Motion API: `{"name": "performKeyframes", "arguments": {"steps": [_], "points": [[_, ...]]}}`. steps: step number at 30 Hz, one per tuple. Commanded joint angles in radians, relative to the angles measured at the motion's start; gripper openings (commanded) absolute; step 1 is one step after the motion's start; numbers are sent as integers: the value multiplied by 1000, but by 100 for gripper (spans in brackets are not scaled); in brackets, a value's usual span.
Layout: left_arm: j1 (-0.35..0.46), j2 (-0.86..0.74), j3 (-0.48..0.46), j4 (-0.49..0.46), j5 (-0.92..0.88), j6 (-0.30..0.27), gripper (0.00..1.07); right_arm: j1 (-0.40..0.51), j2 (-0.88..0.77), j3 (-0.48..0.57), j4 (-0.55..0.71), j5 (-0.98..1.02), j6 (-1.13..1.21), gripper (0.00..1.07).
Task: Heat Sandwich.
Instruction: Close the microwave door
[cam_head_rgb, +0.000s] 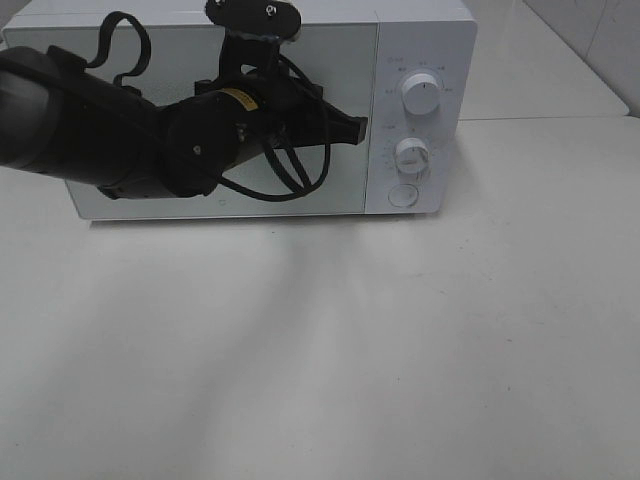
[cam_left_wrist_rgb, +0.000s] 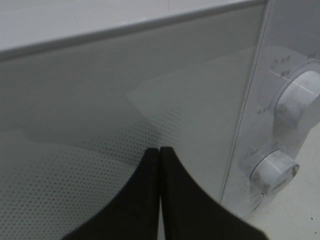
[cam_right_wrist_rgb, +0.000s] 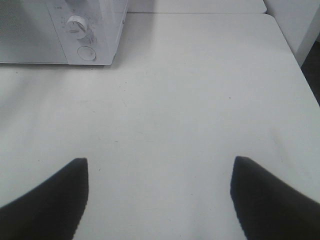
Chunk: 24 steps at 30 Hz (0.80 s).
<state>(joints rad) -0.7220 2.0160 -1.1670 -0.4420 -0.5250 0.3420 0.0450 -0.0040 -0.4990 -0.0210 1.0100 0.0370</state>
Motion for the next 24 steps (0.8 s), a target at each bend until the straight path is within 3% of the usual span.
{"name": "performKeyframes", "arguments": {"steps": [1, 9, 19, 22, 23, 24], "points": [[18, -35, -8, -45, 4, 0, 0, -7, -27, 0, 2, -16, 1, 74], [-10, -112, 73, -46, 35, -3, 0, -7, -27, 0, 2, -16, 1, 74], [-40, -202, 125, -45, 343, -2, 0, -7, -27, 0, 2, -16, 1, 74], [-38, -230, 125, -45, 494, -2, 16, -7, -27, 0, 2, -16, 1, 74], [-38, -230, 125, -45, 494, -2, 16, -7, -27, 0, 2, -16, 1, 74], [-38, -239, 125, -45, 533, -2, 25, -7, -27, 0, 2, -16, 1, 74]]}}
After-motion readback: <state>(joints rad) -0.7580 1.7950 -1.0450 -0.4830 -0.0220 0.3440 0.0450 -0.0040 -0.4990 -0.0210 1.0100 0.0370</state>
